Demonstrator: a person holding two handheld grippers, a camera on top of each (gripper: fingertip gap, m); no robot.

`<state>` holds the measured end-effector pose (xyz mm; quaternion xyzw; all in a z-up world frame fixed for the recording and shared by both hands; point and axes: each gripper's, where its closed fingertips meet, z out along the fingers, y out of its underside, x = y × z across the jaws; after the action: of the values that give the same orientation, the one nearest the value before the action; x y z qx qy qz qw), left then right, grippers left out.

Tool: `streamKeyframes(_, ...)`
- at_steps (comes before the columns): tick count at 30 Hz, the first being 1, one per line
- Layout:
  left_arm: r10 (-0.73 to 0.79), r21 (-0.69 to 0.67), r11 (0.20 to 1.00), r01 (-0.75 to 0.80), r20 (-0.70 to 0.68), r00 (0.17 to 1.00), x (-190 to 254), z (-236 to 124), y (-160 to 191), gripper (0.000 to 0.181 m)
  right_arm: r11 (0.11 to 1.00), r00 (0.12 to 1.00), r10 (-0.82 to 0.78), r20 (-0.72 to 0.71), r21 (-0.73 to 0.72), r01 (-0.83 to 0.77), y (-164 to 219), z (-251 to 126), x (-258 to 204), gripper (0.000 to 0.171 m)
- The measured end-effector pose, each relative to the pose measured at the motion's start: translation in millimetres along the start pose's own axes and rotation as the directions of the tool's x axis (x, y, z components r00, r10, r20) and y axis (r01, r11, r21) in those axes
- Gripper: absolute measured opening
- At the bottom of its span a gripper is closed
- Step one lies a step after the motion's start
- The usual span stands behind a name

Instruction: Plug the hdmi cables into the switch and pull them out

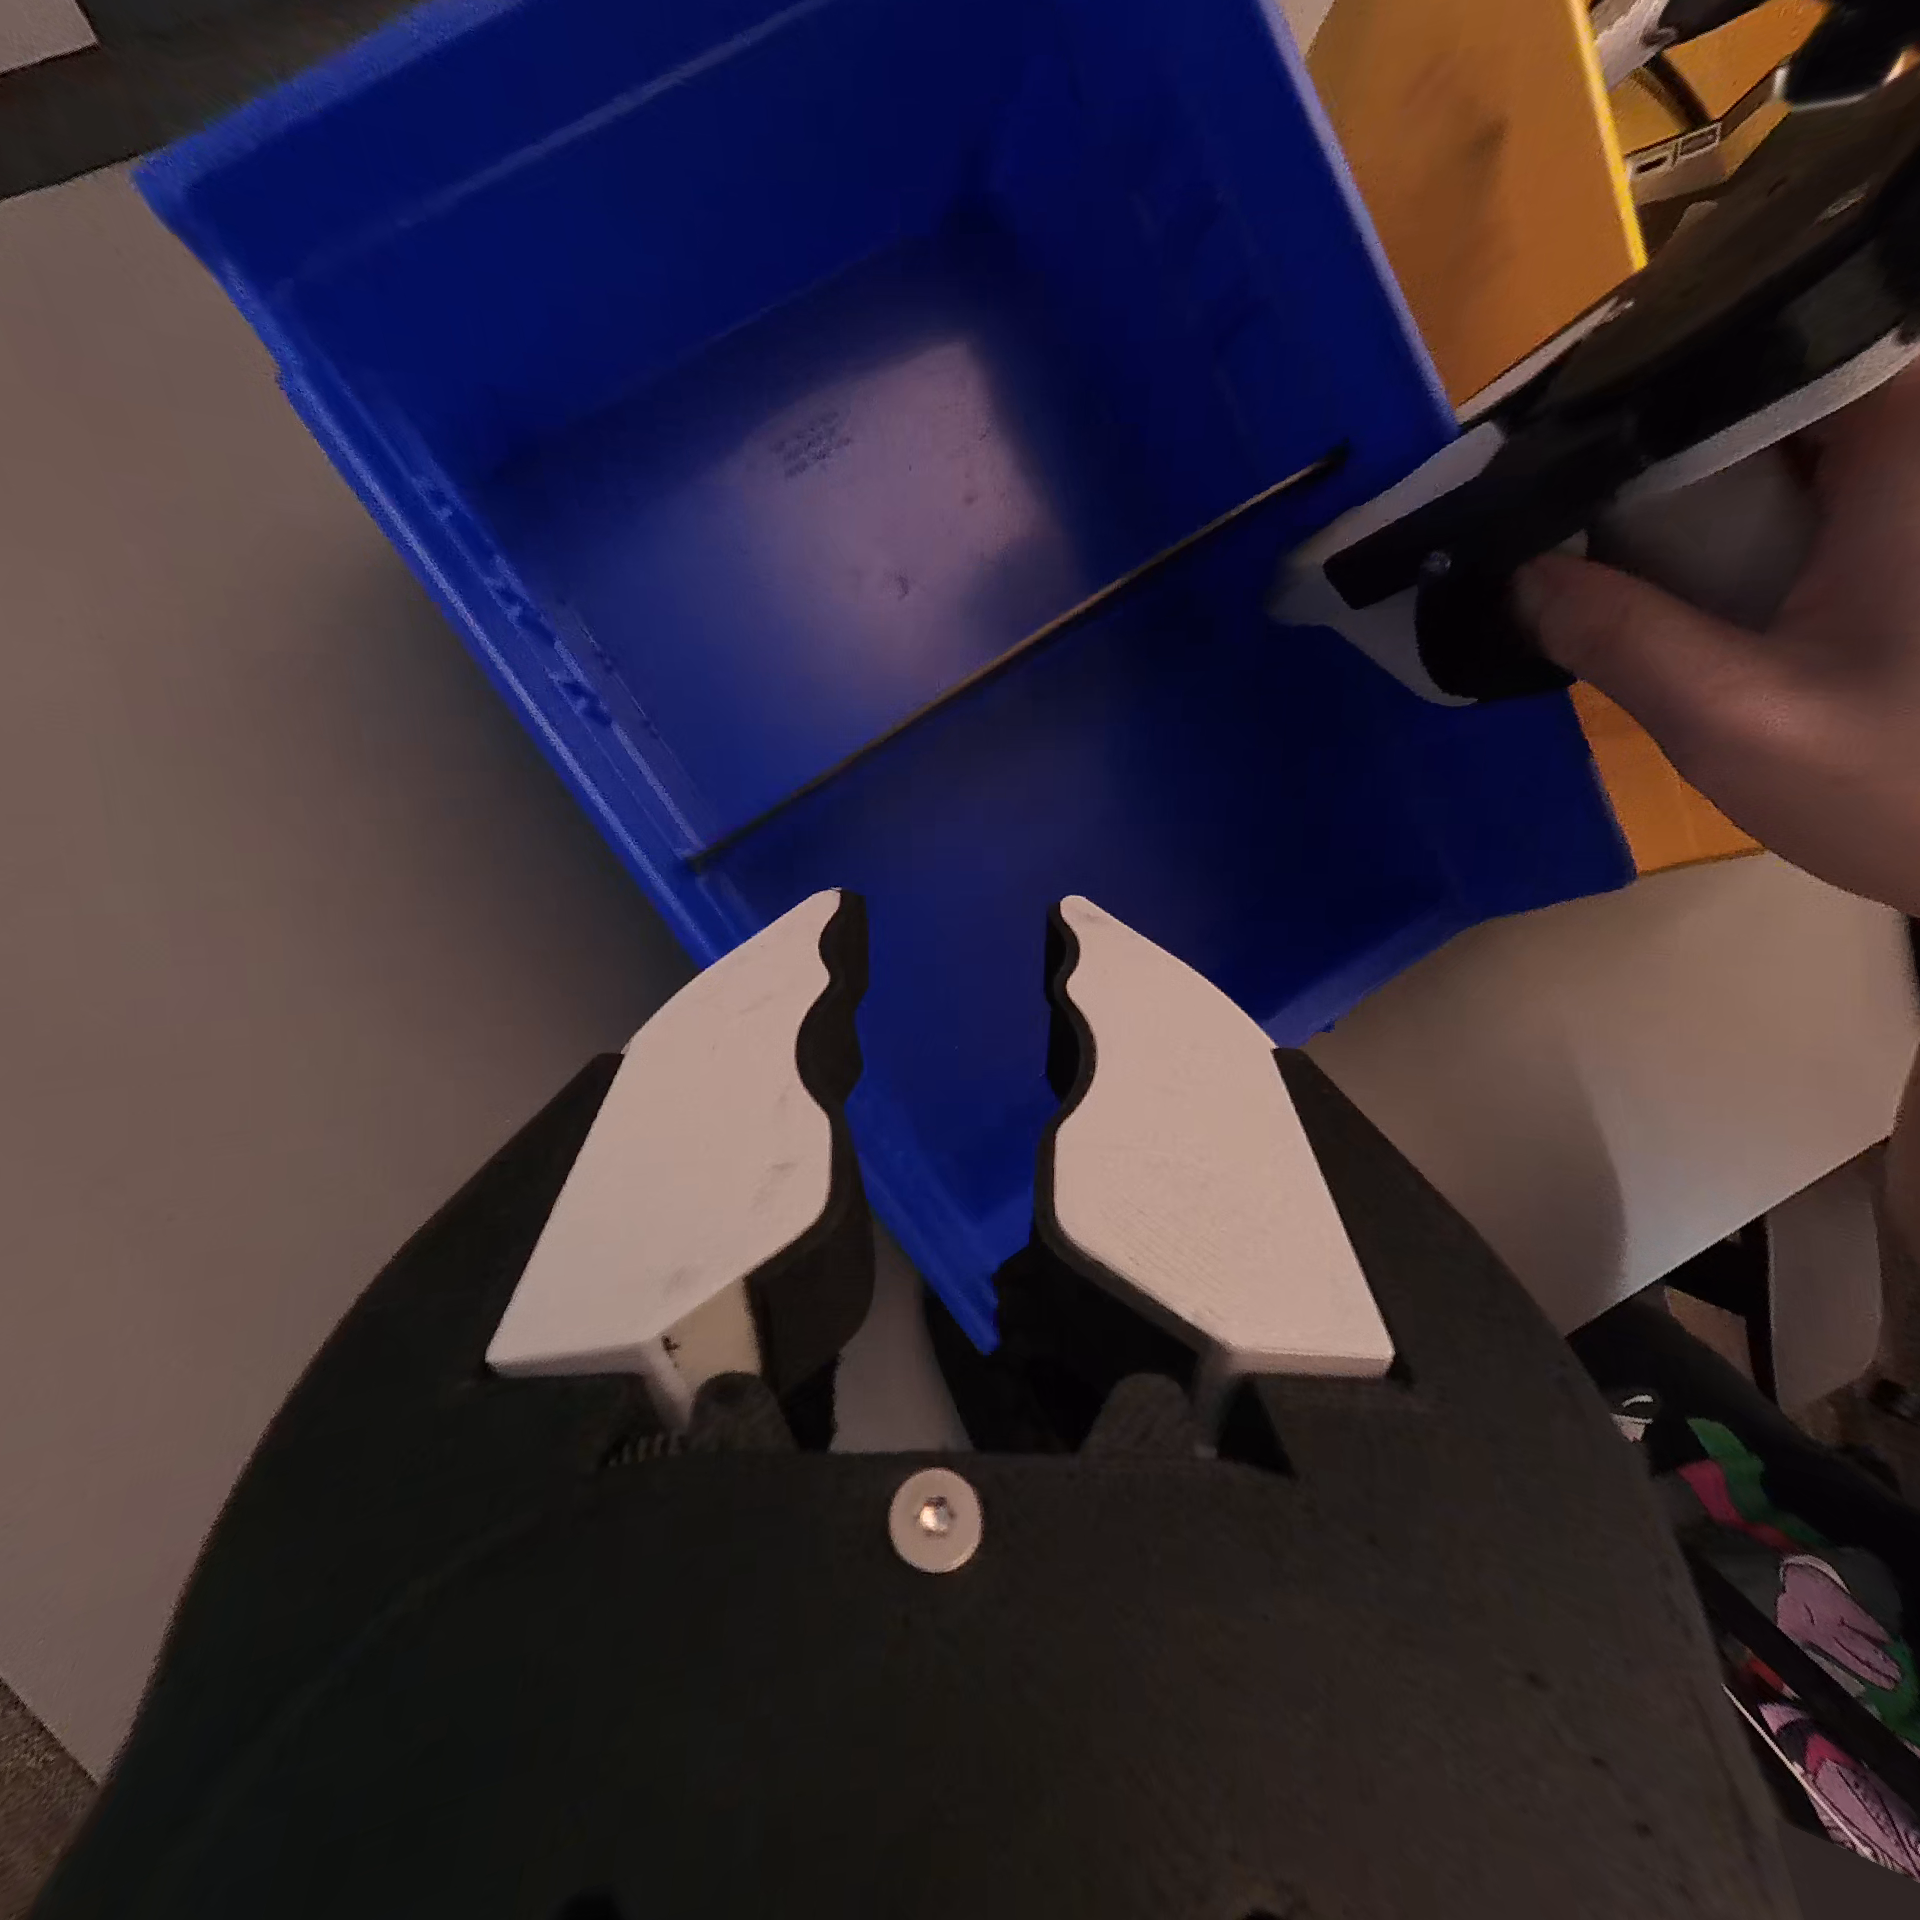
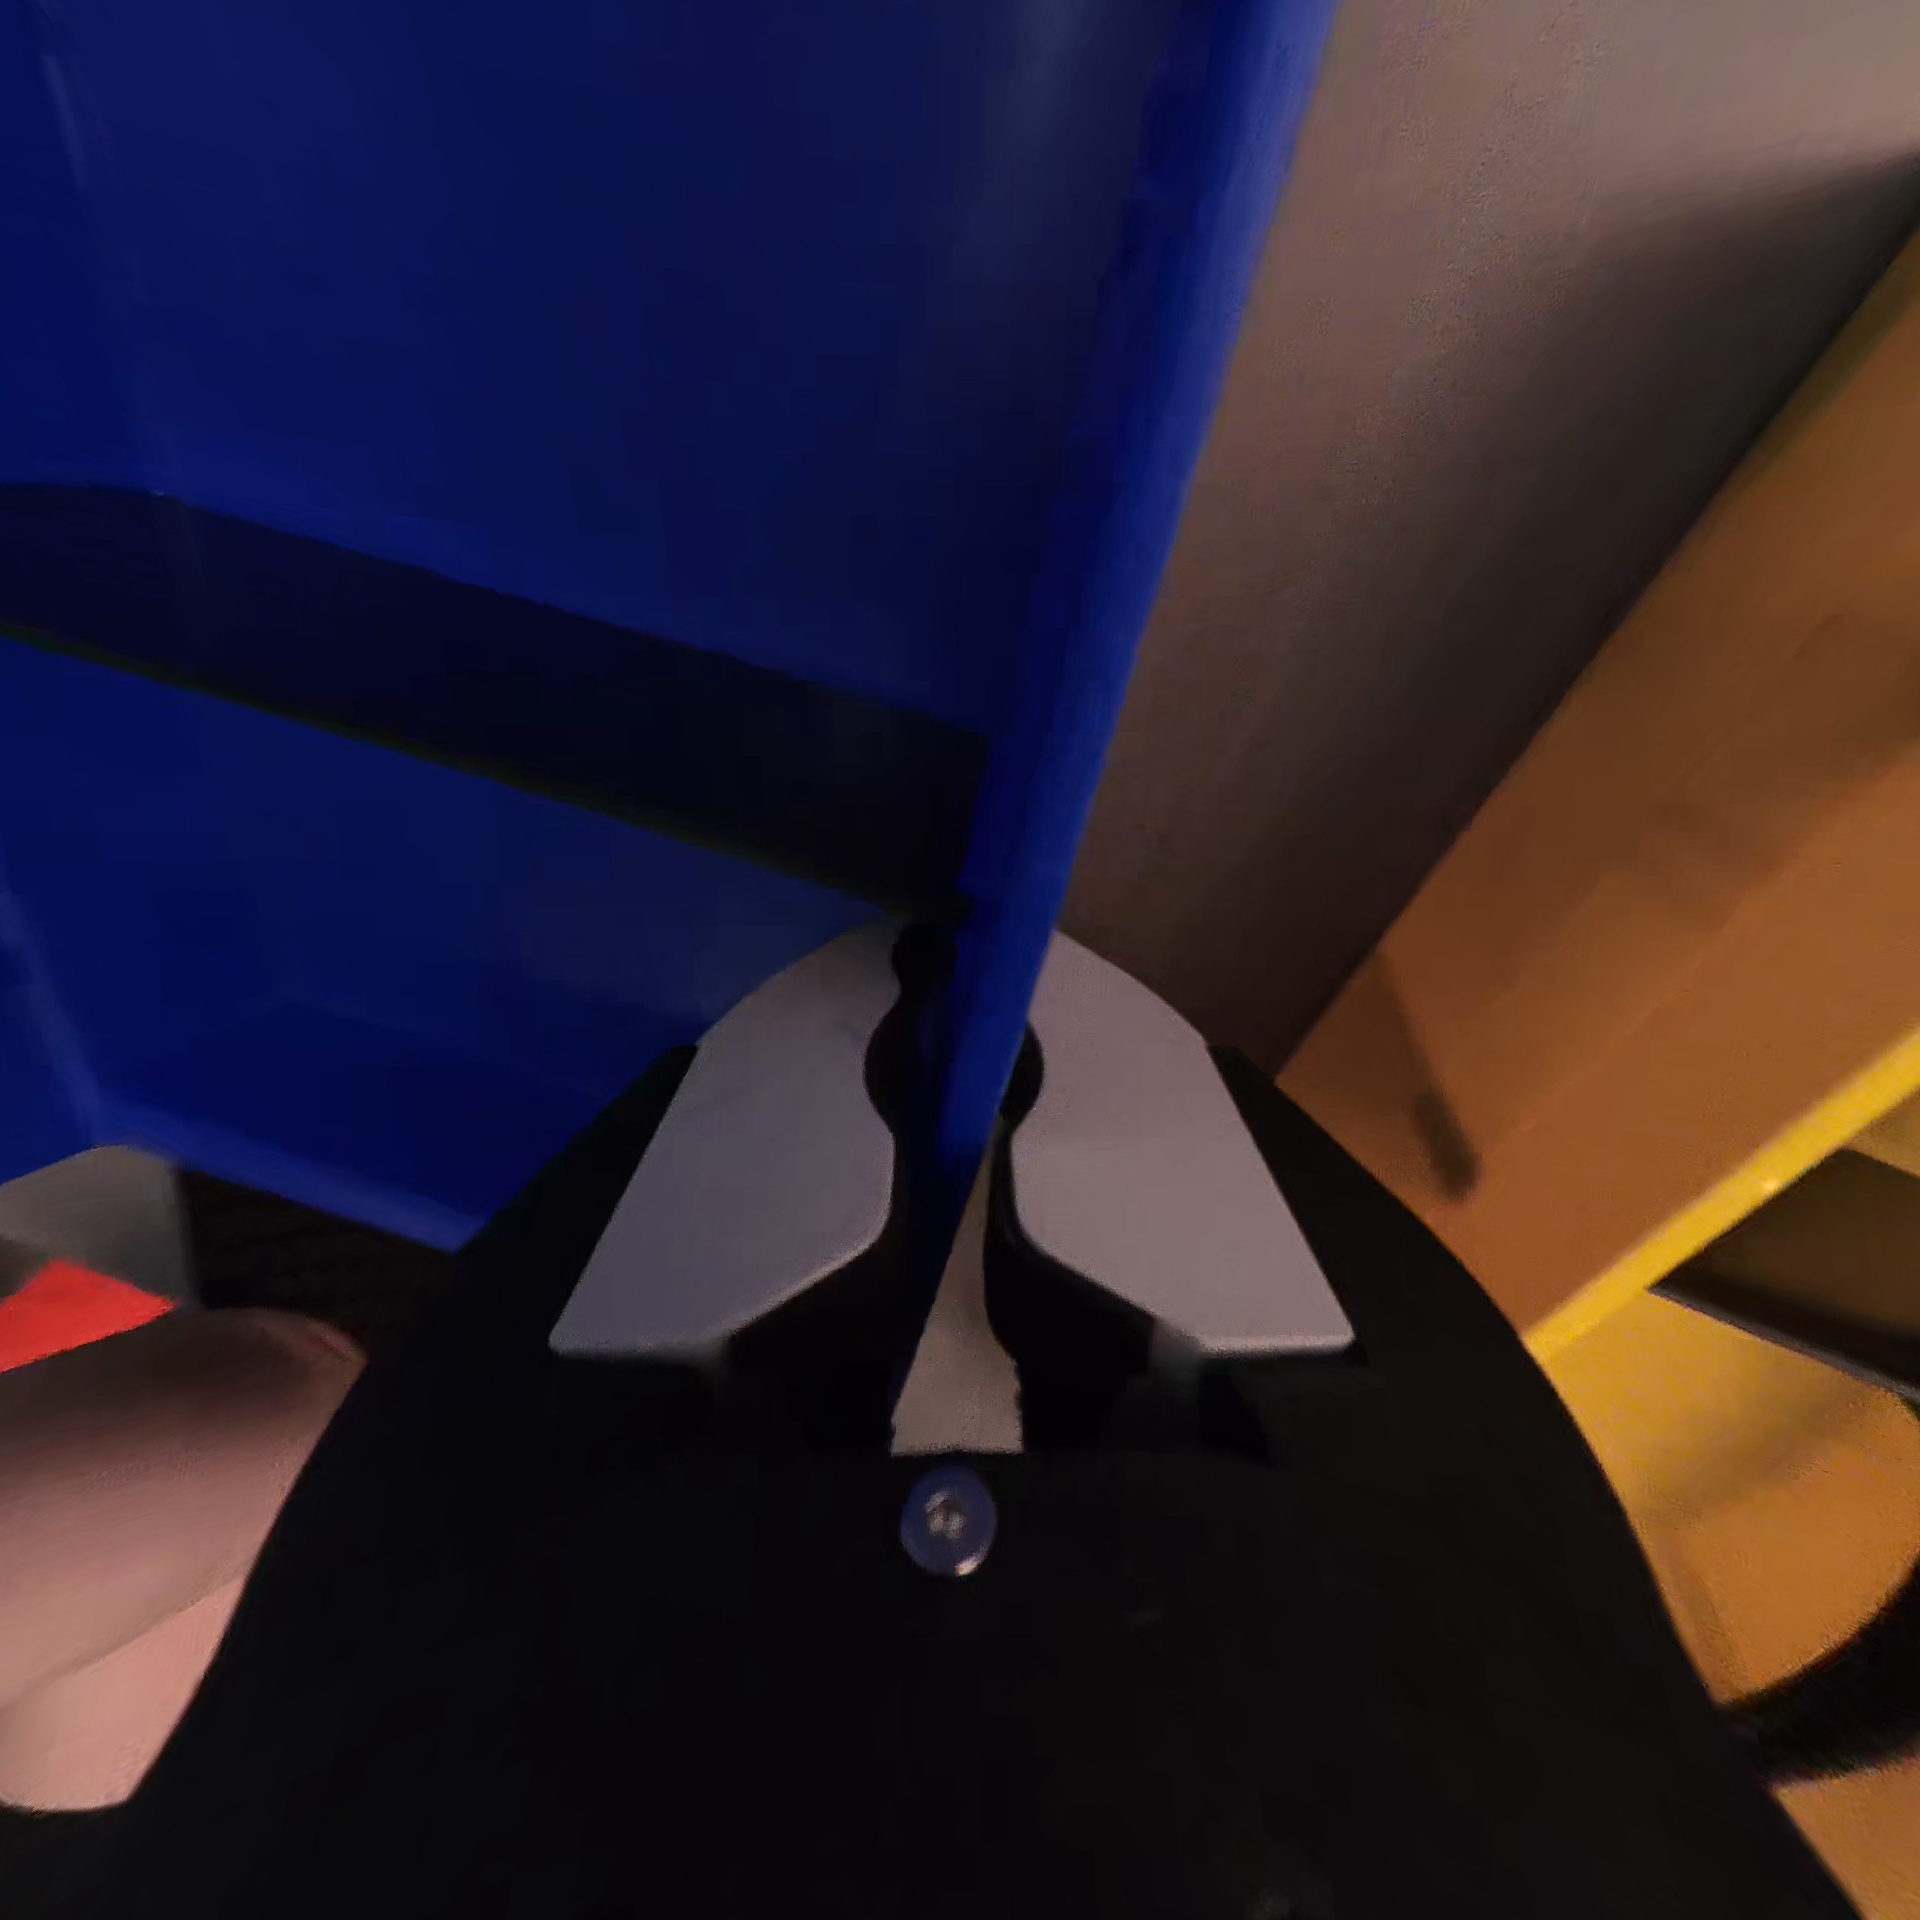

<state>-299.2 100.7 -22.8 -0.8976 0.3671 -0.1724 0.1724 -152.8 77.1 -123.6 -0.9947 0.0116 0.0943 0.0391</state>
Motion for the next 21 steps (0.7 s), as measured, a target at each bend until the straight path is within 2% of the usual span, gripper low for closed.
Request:
streamKeyframes(8, -0.006, 0.022, 1.0, 0.006, 0.02, 1.0, -4, -5, -2, 0.031, 0.999, 0.999, -0.049, 0.021, 0.002, 0.049, -12, 0, -4, 0.007)
streamKeyframes(11, -0.03, 0.082, 0.996, 0.025, 0.053, 0.998, -7, -17, -7, 0.03, 0.998, 0.998, -0.062, -0.002, -0.015, 0.062, -13, -7, 0, 0.007)
streamKeyframes(16, -0.048, 0.296, 0.955, 0.005, 0.138, 0.989, -6, -64, -25, 0.036, 0.995, 0.996, -0.088, 0.015, -0.047, 0.089, -12, -29, -1, 0.007)
streamKeyframes(18, -0.086, 0.458, 0.889, -0.009, 0.187, 0.979, -3, -100, -35, 0.036, 0.992, 0.993, -0.114, 0.026, -0.049, 0.115, -11, -48, -2, 0.007)
streamKeyframes(21, -0.134, 0.663, 0.749, -0.008, 0.163, 0.977, 15, -151, -36, 0.041, 0.987, 0.987, -0.159, 0.025, -0.03, 0.16, -9, -87, 1, 0.007)
